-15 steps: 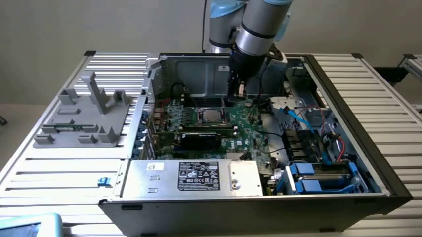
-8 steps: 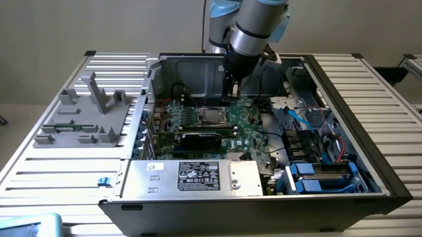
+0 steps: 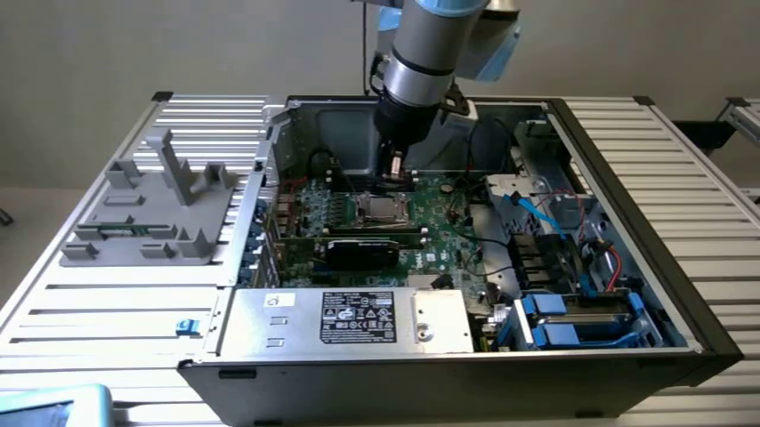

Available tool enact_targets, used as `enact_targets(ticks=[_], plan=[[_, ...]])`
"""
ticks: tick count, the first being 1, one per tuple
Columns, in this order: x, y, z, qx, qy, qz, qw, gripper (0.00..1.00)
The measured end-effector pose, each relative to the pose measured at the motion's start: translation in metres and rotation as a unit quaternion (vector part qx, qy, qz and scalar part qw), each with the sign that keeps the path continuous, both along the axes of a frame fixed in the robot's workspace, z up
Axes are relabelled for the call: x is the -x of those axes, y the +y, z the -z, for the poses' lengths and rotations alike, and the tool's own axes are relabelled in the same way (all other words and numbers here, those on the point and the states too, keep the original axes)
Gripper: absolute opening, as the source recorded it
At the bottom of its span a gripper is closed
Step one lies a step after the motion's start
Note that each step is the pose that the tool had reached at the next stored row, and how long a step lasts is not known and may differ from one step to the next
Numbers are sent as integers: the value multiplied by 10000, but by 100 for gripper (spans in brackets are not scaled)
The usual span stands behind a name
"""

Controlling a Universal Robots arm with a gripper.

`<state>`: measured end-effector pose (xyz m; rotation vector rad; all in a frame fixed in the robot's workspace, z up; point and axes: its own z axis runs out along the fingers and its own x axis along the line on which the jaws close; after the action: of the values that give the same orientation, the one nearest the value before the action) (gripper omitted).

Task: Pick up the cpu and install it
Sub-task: 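Close the cpu cover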

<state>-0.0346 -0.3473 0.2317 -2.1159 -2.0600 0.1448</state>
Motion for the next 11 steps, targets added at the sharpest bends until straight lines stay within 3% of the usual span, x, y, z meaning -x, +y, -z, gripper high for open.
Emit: enact_targets(ticks=[5, 11], plan=[[172, 0, 72, 0, -64, 0, 10000, 12], [326, 0, 145, 0, -178, 0, 9998, 12]])
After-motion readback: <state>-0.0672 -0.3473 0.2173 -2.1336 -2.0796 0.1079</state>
